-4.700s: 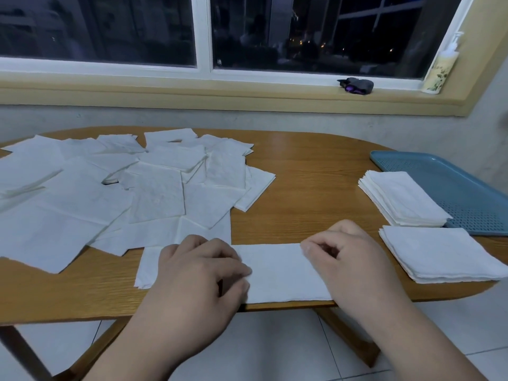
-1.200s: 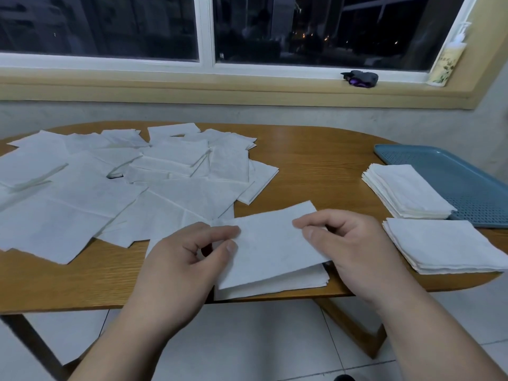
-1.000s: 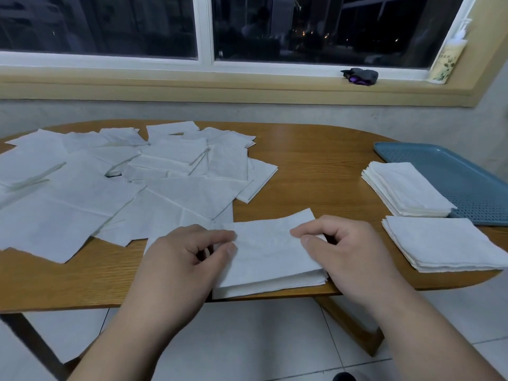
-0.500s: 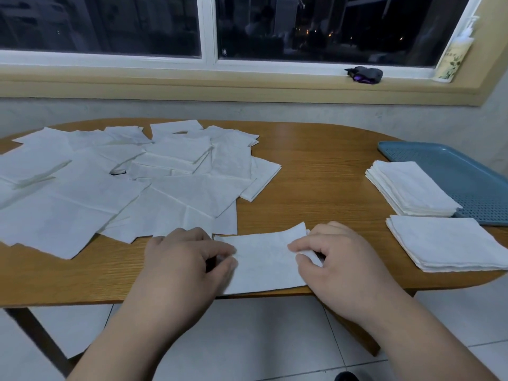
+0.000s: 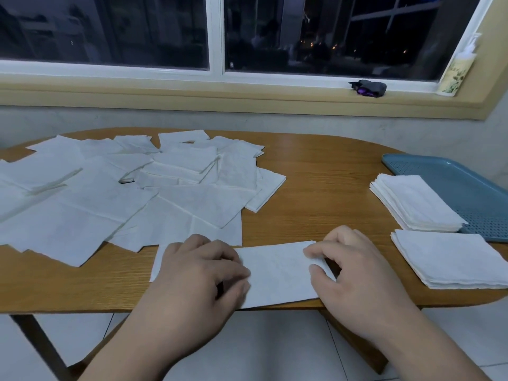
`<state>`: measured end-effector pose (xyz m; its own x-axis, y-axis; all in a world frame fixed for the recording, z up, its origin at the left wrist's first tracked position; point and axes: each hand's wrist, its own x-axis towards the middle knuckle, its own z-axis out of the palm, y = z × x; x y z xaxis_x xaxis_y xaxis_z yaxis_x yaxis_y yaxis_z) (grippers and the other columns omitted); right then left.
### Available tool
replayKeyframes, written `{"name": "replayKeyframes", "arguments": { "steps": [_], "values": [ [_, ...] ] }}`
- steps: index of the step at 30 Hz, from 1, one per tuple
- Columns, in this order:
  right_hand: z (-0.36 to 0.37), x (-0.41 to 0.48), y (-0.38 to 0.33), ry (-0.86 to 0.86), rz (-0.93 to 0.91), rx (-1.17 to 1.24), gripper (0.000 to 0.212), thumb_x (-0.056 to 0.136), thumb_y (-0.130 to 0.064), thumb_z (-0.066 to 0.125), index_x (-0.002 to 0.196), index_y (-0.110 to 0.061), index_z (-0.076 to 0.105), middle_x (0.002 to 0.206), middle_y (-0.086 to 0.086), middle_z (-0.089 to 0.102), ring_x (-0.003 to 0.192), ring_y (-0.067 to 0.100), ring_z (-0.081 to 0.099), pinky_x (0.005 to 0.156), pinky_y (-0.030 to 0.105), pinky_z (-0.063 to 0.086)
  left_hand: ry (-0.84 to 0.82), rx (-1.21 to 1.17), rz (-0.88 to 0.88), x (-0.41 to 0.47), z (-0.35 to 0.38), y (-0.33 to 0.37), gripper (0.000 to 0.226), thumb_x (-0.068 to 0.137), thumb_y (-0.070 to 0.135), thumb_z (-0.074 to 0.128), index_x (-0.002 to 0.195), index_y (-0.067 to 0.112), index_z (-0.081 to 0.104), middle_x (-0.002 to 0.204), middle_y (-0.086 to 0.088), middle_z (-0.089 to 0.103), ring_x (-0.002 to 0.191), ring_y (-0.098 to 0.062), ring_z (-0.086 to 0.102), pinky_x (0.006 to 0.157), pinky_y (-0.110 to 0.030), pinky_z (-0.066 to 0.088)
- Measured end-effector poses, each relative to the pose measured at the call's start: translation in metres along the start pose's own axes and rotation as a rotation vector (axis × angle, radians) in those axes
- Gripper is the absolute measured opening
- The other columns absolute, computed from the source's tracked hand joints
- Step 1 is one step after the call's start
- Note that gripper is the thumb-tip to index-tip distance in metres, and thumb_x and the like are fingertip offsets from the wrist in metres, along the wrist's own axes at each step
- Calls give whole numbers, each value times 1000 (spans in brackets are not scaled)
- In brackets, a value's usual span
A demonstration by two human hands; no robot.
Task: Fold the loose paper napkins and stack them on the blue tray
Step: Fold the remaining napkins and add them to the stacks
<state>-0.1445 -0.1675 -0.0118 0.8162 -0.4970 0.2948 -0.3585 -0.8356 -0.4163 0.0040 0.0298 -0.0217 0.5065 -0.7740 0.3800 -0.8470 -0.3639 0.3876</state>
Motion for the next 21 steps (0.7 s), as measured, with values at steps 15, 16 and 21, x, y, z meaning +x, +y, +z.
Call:
{"name": "replayKeyframes", "arguments": {
  "steps": [15,16,21],
  "values": [
    [-3,81,-56,-109,7,108,11,89,-28,62,95,-33,71,92,-18,58,90,2,55,77,24,47,-63,-90,-23,0,-8,-1,27,81,53,54,101,44,69,104,36,58,109,4,39,97,-20,22],
    [1,96,-63,-120,-11,65,14,90,-30,61,100,-32,71,96,-19,58,95,5,56,79,26,47,-59,-107,-25,-1,-8,-1,25,82,51,56,101,42,70,104,34,59,109,4,39,97,-21,22],
    [30,166,-81,-207,-50,-107,35,92,-34,57,126,-28,63,130,-8,57,120,15,53,93,31,46,-32,-158,-28,0,-9,0,25,84,46,57,103,38,70,101,26,61,104,2,40,97,-25,26]
  ]
}}
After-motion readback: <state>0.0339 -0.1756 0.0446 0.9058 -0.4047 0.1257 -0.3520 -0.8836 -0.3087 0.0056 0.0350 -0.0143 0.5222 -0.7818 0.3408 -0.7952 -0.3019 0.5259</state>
